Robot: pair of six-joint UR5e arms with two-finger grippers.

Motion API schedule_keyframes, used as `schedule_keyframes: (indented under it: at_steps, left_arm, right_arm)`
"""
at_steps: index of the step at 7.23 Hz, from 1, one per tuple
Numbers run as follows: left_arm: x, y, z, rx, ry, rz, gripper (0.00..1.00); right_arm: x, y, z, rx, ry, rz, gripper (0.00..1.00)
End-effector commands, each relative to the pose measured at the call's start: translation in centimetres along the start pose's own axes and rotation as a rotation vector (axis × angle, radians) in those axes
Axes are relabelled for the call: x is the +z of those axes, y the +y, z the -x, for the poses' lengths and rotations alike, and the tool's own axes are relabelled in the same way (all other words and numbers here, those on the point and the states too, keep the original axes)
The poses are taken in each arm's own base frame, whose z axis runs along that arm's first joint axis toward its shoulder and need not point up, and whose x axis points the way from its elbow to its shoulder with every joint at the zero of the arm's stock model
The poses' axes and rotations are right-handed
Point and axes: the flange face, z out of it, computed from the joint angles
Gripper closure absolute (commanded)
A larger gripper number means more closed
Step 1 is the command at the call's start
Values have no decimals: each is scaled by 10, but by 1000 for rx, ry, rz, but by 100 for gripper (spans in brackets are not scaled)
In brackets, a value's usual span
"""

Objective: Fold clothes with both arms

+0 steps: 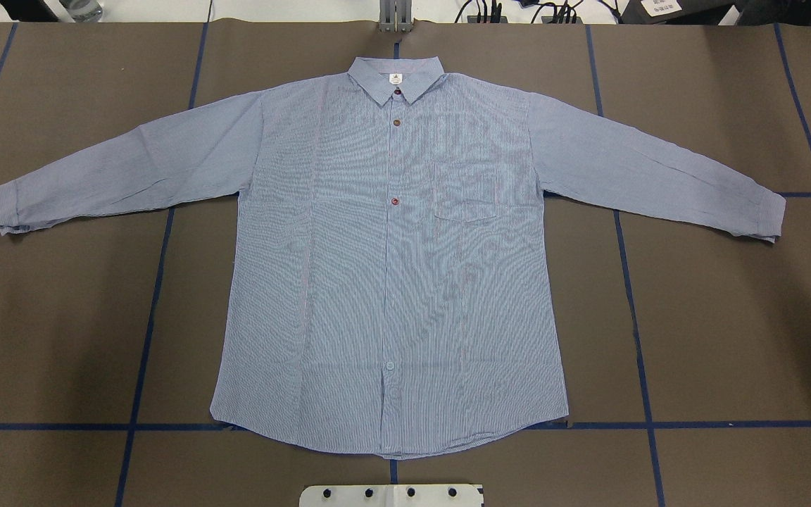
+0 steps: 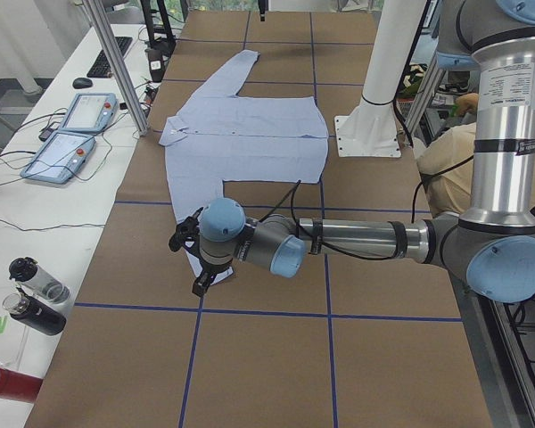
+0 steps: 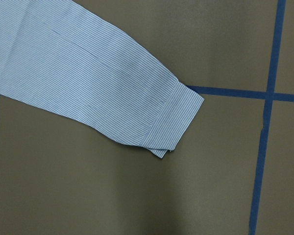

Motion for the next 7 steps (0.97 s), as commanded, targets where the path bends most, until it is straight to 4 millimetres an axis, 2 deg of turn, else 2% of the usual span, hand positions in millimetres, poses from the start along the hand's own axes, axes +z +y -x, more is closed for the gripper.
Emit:
schedule_keyframes:
  at_steps: [1,4,6,7]
  left_arm:
    - [-9,-3,-10,9,-2,-12,0]
    - [-7,0,-7,4,-10,-9,0]
    - [-8,0,-7,8,-20,-10,0]
    - [-8,-1,-8,9,-19,-13,0]
  right_arm:
    - [2,2,-3,6,-1,5,0]
    - [7,7,-9,21,2,18,0]
    - [6,2,-3,32,7,13,0]
    - [16,-2,-10,80,18,26,0]
